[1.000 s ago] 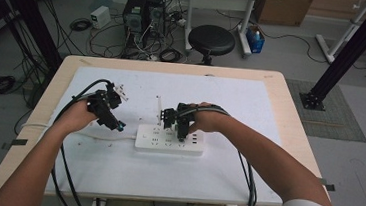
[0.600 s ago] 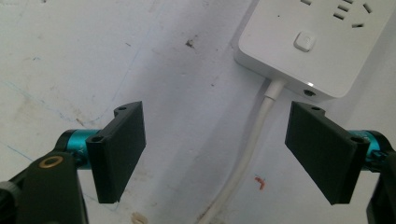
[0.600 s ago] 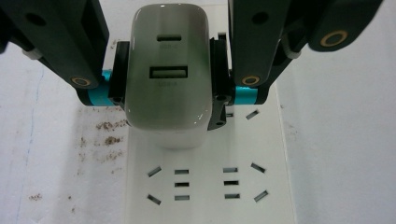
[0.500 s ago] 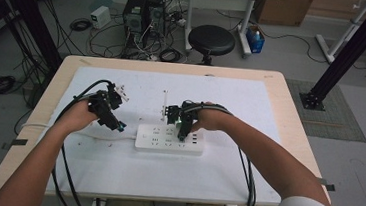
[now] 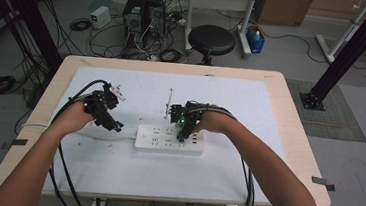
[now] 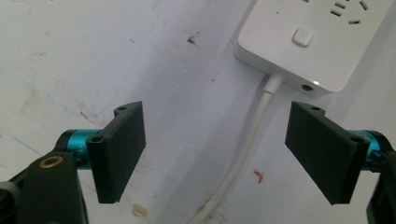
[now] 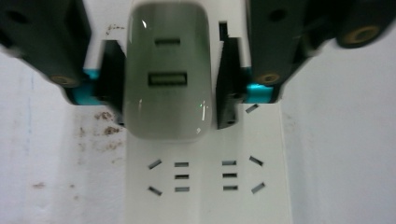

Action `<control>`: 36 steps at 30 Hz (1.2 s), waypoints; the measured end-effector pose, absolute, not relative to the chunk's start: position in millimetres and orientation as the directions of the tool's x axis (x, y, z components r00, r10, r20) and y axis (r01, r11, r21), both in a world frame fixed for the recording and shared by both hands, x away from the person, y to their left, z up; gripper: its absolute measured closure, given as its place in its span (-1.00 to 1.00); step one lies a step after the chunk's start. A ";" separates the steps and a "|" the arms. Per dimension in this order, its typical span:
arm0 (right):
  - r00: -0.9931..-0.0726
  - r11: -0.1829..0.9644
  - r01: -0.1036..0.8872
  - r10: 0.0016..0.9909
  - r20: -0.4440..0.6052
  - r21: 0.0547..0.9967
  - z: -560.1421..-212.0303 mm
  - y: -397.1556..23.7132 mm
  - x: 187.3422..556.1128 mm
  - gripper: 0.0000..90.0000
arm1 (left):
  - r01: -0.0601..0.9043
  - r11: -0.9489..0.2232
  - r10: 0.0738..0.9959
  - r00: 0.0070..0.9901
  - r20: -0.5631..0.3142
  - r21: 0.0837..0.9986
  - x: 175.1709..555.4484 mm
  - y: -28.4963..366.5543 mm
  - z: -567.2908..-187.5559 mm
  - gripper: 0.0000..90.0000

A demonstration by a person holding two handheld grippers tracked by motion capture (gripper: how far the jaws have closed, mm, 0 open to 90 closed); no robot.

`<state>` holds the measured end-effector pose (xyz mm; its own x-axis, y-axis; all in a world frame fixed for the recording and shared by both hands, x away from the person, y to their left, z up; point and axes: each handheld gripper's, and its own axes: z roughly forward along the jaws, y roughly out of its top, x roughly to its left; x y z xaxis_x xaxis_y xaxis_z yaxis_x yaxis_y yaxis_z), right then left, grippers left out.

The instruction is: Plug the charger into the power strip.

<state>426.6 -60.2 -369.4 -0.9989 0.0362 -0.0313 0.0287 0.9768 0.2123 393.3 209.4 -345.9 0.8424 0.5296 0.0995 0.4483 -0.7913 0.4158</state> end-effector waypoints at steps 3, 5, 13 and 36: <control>-0.995 0.960 0.094 0.101 -0.011 0.264 -361.7 -68.2 430.2 -0.38 | 0.452 -0.789 0.534 0.840 0.100 0.416 393.4 211.4 -347.7 -0.55; -0.981 0.924 0.185 0.193 0.010 0.334 -347.4 -82.1 433.3 -0.52 | 0.458 -0.784 0.539 0.837 0.093 0.419 391.3 212.4 -350.8 -0.55; -0.944 0.816 0.325 0.308 0.117 0.478 -316.3 -117.6 439.8 -0.75 | 0.468 -0.783 0.545 0.834 0.089 0.410 389.8 216.2 -354.3 -0.55; -0.875 0.801 0.406 0.480 -0.068 0.439 -285.5 -162.3 416.6 -0.98 | 0.453 -0.790 0.533 0.840 0.098 0.412 381.6 214.4 -348.1 -0.55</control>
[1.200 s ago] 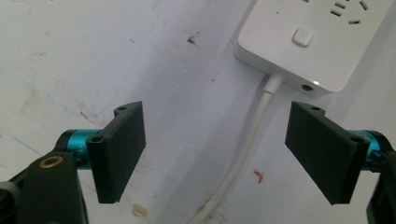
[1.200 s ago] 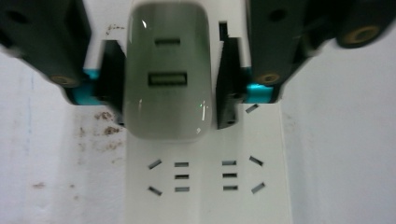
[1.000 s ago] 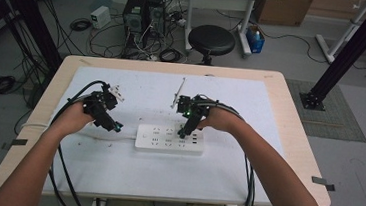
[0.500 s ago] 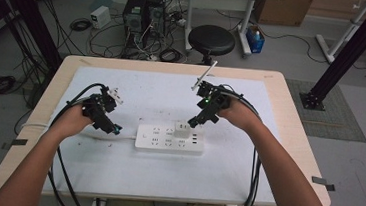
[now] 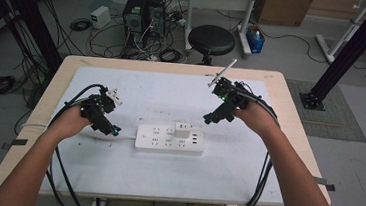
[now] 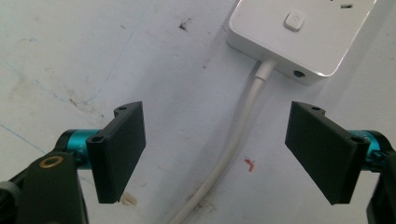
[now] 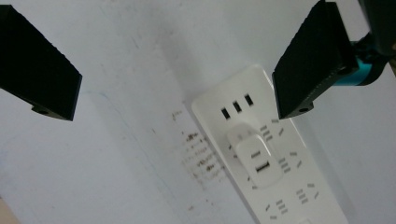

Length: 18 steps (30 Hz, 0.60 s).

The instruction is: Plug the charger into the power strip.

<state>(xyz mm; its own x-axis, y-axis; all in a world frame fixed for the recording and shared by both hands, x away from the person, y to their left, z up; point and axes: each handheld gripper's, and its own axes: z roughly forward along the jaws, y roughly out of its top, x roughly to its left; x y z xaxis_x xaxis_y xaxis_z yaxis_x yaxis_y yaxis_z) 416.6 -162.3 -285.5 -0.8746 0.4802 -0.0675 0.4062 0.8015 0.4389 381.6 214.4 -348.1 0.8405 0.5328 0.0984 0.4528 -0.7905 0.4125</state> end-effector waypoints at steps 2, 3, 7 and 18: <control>-0.868 0.816 0.395 0.482 -0.118 0.422 -281.8 -166.0 409.0 -0.98 | 0.456 -0.785 0.539 0.837 0.099 0.419 380.9 214.3 -347.0 -0.55; -0.869 0.825 0.385 0.475 -0.140 0.413 -279.7 -167.7 405.0 -0.98 | 0.452 -0.790 0.535 0.839 0.105 0.415 381.0 214.3 -345.9 -0.55; -0.858 0.836 0.377 0.477 -0.189 0.399 -273.3 -179.8 387.4 -0.98 | 0.451 -0.789 0.537 0.836 0.112 0.416 378.3 213.5 -343.8 -0.55; -0.785 0.765 0.475 0.591 -0.183 0.436 -275.8 -220.6 373.5 -0.98 | 0.476 -0.752 0.580 0.806 0.116 0.455 373.2 220.5 -337.0 -0.55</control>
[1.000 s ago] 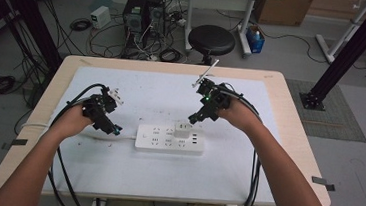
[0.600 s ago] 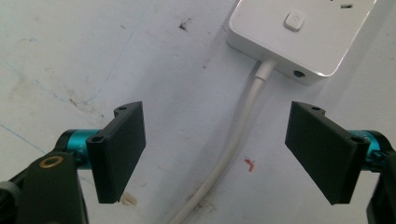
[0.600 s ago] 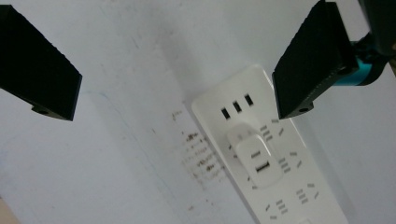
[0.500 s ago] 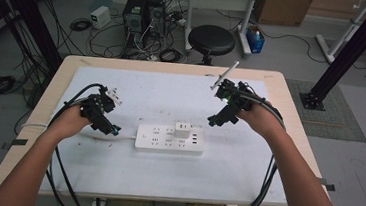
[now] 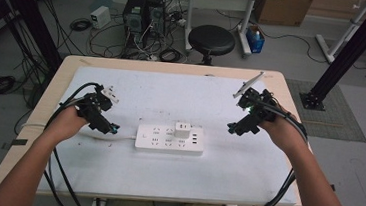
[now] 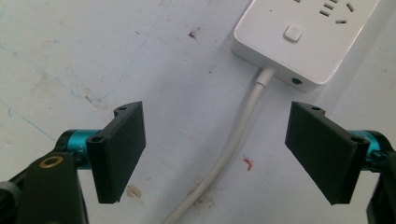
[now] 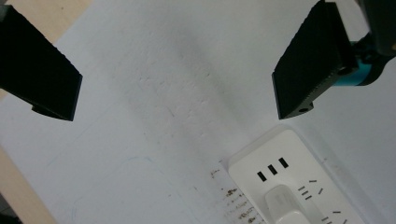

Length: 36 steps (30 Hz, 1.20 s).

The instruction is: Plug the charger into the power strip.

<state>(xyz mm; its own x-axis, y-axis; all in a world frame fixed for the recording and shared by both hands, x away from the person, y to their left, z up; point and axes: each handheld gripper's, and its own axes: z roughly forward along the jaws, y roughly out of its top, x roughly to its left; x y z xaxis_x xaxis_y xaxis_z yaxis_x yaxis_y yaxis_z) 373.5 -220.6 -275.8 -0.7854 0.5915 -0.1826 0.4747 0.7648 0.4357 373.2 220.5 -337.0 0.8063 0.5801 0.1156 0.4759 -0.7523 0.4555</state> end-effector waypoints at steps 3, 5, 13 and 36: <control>-0.785 0.756 0.488 0.598 -0.158 0.436 -276.7 -230.2 372.8 -0.98 | 0.475 -0.757 0.577 0.809 0.118 0.448 373.8 223.1 -336.7 -0.55; -0.781 0.750 0.498 0.606 -0.152 0.436 -277.1 -231.6 372.2 -0.98 | 0.477 -0.755 0.579 0.807 0.115 0.449 374.6 224.5 -337.6 -0.55; -0.790 0.755 0.508 0.600 -0.126 0.414 -286.4 -240.8 371.1 -0.98 | 0.492 -0.745 0.594 0.796 0.112 0.450 374.5 229.8 -339.8 -0.55; -0.773 0.726 0.544 0.629 -0.086 0.420 -305.9 -255.0 359.7 -0.98 | 0.497 -0.734 0.604 0.789 0.111 0.463 366.9 234.1 -344.1 -0.55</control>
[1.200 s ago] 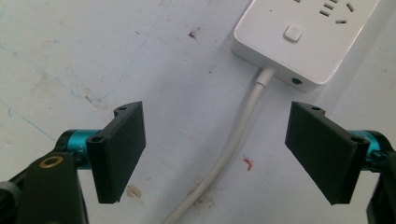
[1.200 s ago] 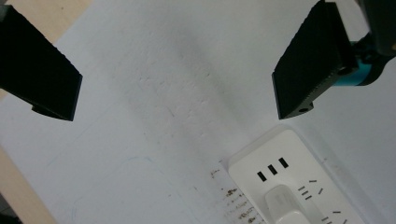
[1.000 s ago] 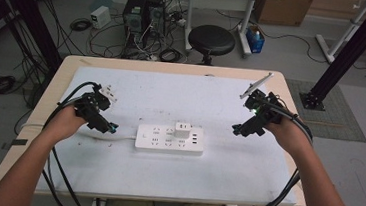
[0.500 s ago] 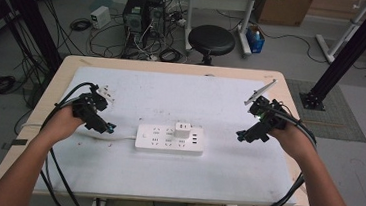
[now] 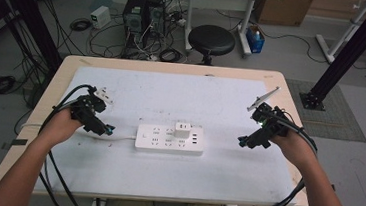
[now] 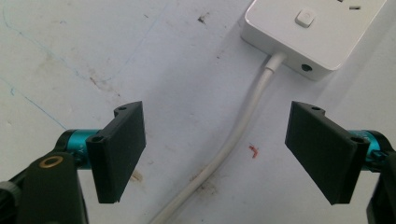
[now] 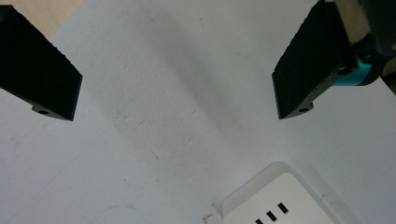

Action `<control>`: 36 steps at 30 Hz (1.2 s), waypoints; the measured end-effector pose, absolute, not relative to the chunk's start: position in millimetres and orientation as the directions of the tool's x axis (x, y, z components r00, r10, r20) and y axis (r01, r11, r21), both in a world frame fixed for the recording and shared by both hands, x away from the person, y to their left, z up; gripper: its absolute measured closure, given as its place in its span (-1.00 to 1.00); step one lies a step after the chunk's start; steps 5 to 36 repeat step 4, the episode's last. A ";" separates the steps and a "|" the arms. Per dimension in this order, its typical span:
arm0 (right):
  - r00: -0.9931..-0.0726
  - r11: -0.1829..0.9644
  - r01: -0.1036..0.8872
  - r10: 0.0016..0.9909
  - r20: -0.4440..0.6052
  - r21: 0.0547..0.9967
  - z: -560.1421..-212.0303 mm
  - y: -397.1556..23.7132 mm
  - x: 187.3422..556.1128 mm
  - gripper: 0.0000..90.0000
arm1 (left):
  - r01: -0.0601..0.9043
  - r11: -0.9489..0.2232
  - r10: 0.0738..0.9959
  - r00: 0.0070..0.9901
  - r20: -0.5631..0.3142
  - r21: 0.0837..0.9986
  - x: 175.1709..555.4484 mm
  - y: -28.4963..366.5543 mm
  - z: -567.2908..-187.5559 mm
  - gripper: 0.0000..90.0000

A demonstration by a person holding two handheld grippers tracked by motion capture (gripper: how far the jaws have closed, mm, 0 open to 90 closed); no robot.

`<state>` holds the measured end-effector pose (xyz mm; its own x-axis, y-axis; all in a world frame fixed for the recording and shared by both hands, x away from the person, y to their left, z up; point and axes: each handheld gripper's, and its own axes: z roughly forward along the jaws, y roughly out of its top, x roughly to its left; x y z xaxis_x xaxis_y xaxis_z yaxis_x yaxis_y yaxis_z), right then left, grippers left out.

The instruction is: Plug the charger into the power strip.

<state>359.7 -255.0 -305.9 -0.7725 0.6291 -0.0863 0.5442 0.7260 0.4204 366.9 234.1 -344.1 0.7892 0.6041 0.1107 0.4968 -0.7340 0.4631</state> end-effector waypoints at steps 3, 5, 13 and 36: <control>-0.771 0.724 0.546 0.631 -0.085 0.420 -308.0 -256.2 359.0 -0.98 | 0.501 -0.734 0.606 0.788 0.110 0.458 367.0 236.1 -345.1 -0.55; -0.771 0.724 0.546 0.631 -0.085 0.420 -308.0 -256.2 359.0 -0.98 | 0.502 -0.731 0.609 0.786 0.109 0.462 367.0 236.5 -345.5 -0.55; -0.771 0.724 0.546 0.631 -0.085 0.420 -308.0 -256.2 359.0 -0.98 | 0.502 -0.731 0.609 0.786 0.109 0.462 367.0 236.5 -345.5 -0.55; -0.771 0.724 0.546 0.631 -0.085 0.420 -308.0 -256.2 359.0 -0.98 | 0.502 -0.731 0.609 0.786 0.109 0.462 367.0 236.5 -345.5 -0.55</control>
